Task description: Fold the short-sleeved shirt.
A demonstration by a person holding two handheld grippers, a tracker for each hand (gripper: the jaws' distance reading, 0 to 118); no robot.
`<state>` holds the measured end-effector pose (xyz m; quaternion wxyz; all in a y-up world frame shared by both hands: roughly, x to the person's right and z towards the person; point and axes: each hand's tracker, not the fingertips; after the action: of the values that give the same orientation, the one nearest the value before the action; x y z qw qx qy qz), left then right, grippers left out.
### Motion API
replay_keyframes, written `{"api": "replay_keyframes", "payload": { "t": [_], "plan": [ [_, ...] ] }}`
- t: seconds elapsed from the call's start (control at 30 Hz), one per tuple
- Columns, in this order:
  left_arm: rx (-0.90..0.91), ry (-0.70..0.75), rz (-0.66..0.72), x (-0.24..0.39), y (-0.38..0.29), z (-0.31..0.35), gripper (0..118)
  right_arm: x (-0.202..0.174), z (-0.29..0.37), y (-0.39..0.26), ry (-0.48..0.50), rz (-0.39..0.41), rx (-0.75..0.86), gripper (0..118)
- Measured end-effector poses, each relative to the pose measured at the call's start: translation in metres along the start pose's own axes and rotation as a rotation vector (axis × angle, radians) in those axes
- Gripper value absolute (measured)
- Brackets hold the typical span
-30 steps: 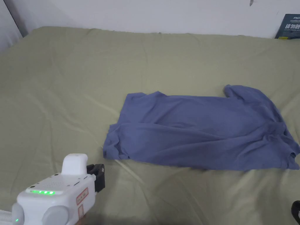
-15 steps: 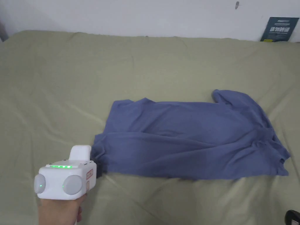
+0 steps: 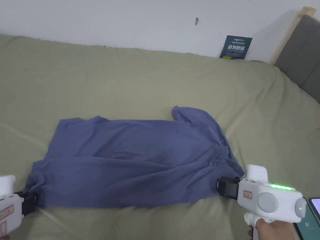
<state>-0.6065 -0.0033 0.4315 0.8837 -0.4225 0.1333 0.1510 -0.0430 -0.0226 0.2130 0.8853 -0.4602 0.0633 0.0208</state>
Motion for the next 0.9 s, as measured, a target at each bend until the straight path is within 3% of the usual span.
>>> {"api": "replay_keyframes", "payload": {
  "t": [0.03,0.07,0.17,0.23,0.4,0.43,0.57,0.67,0.73,0.9],
  "plan": [
    [-0.001,0.002,-0.005,0.001,0.000,0.001,2,-0.005,0.001,0.003,0.018,-0.003,-0.045,37],
    [-0.003,0.003,-0.007,0.002,0.001,0.000,1,-0.007,-0.002,0.003,0.015,-0.005,-0.074,13],
    [-0.032,-0.013,-0.026,-0.001,0.001,-0.006,1,-0.017,0.011,-0.007,0.010,0.025,0.013,11],
    [-0.038,-0.029,-0.013,-0.005,0.004,-0.008,0,-0.014,0.022,-0.008,0.090,-0.010,0.014,10],
    [0.003,-0.089,0.015,-0.008,0.011,0.027,0,0.004,0.063,0.011,0.145,-0.064,0.025,10],
    [0.043,-0.101,0.018,-0.007,0.013,0.042,0,0.001,0.072,0.016,0.173,-0.009,0.032,10],
    [0.108,-0.141,-0.008,-0.016,0.020,0.078,0,0.004,0.121,0.021,0.235,0.027,0.073,10],
    [0.126,-0.144,-0.040,-0.011,0.021,0.118,0,0.008,0.155,0.017,0.253,0.054,0.072,10],
    [0.121,-0.147,-0.045,-0.013,0.017,0.133,0,0.014,0.178,0.001,0.242,0.029,0.060,10],
    [-0.011,-0.078,-0.062,-0.026,-0.023,0.125,0,0.032,0.159,-0.056,0.187,0.019,-0.056,10]
  ]
}}
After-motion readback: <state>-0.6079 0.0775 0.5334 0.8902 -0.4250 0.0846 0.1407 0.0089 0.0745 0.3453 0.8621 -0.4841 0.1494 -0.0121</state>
